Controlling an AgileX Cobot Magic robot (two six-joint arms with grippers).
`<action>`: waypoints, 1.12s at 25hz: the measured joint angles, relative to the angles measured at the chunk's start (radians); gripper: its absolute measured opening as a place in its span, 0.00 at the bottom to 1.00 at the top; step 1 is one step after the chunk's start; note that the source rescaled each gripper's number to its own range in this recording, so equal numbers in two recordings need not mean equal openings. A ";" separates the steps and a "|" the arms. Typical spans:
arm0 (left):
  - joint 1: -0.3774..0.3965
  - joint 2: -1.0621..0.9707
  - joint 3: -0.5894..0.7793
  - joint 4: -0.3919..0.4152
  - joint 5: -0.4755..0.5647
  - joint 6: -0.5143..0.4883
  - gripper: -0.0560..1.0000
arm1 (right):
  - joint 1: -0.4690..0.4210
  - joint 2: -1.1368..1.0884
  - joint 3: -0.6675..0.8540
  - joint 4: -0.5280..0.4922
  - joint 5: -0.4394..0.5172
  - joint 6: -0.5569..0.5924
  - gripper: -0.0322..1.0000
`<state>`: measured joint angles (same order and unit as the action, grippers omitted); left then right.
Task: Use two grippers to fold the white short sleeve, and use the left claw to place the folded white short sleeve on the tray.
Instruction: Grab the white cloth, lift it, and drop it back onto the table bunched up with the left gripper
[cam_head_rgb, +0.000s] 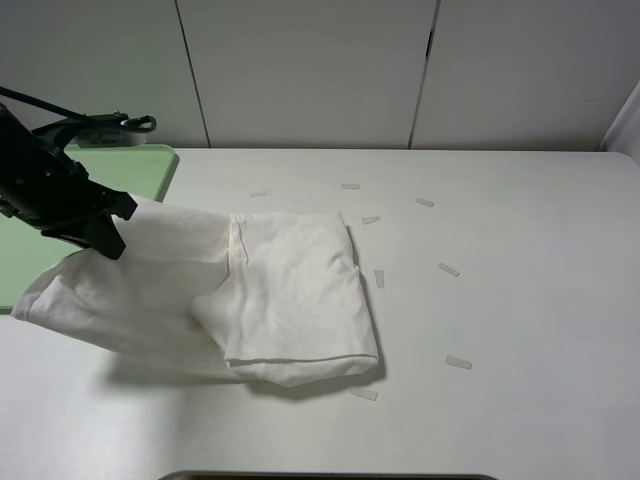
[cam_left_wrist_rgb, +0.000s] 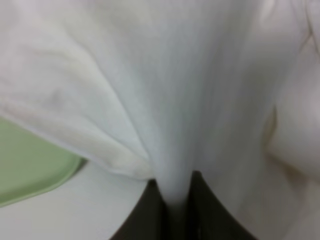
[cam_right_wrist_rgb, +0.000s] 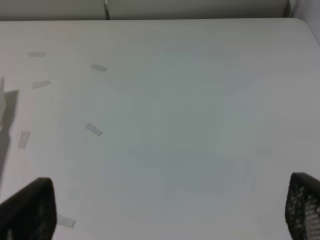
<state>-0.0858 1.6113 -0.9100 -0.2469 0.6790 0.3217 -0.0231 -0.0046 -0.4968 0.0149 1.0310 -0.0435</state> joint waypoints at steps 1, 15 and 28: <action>0.000 0.000 0.000 0.000 0.000 0.000 0.06 | 0.000 0.000 0.000 0.000 0.000 0.000 1.00; -0.169 -0.001 0.000 -0.503 -0.069 0.371 0.06 | 0.000 0.000 0.000 0.000 0.000 0.000 1.00; -0.370 0.127 0.000 -0.808 -0.245 0.546 0.06 | 0.000 0.000 0.000 0.000 0.000 0.000 1.00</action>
<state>-0.4563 1.7379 -0.9100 -1.0551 0.4340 0.8681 -0.0231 -0.0046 -0.4968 0.0149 1.0310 -0.0435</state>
